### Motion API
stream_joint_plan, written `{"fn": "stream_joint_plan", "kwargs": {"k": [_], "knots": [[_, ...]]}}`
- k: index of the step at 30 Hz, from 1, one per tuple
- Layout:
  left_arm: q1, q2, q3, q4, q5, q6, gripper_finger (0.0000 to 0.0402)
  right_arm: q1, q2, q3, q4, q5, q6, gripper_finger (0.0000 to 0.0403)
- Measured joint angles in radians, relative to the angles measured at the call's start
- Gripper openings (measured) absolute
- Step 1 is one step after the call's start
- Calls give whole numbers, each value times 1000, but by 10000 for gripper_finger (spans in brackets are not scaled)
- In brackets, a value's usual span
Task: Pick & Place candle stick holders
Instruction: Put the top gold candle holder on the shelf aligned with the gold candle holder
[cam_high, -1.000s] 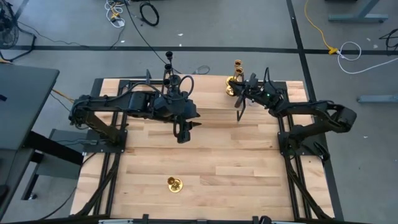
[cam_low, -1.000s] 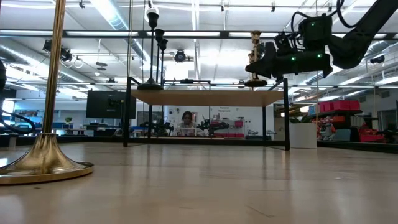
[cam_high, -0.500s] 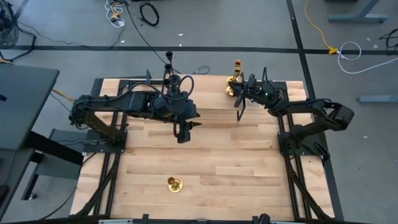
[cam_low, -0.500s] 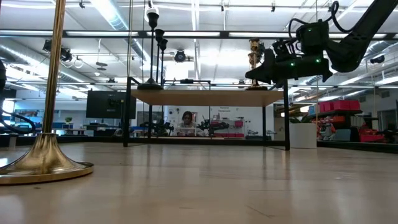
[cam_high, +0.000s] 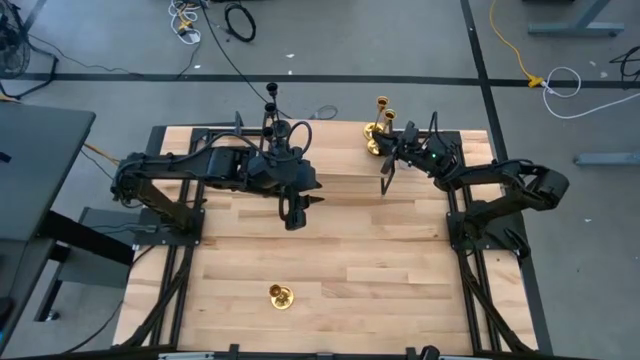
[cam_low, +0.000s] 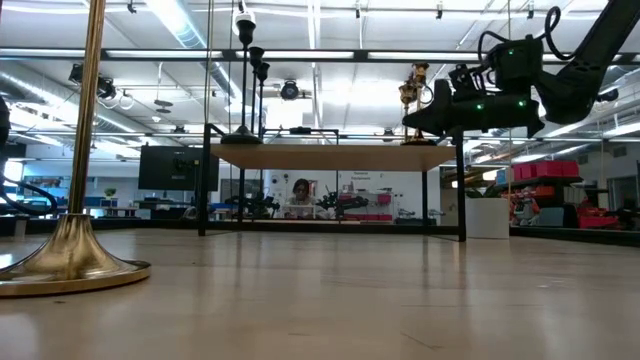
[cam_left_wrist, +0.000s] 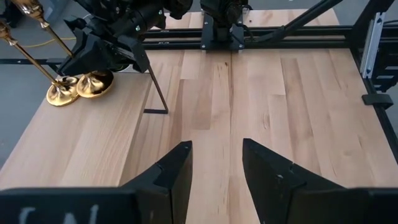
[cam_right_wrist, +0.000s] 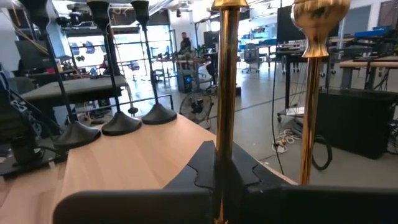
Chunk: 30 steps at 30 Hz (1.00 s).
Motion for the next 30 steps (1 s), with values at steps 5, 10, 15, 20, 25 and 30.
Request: {"fn": "stream_joint_plan", "kwargs": {"k": [5,10,15,20,25,30], "knots": [[0,0,0,0,0,1,142,0,0,5,-5,-1,0,4],[0,0,0,0,0,1,142,0,0,48,-39,-9,-4,4],[0,0,0,0,0,2,142,0,1,79,-139,-1,-45,4],[0,0,0,0,0,4,142,-1,1,79,-145,2,-53,4],[0,0,0,0,0,4,142,-2,1,79,-146,14,-55,4],[0,0,0,0,0,4,142,-2,0,79,-146,27,-56,7]]}}
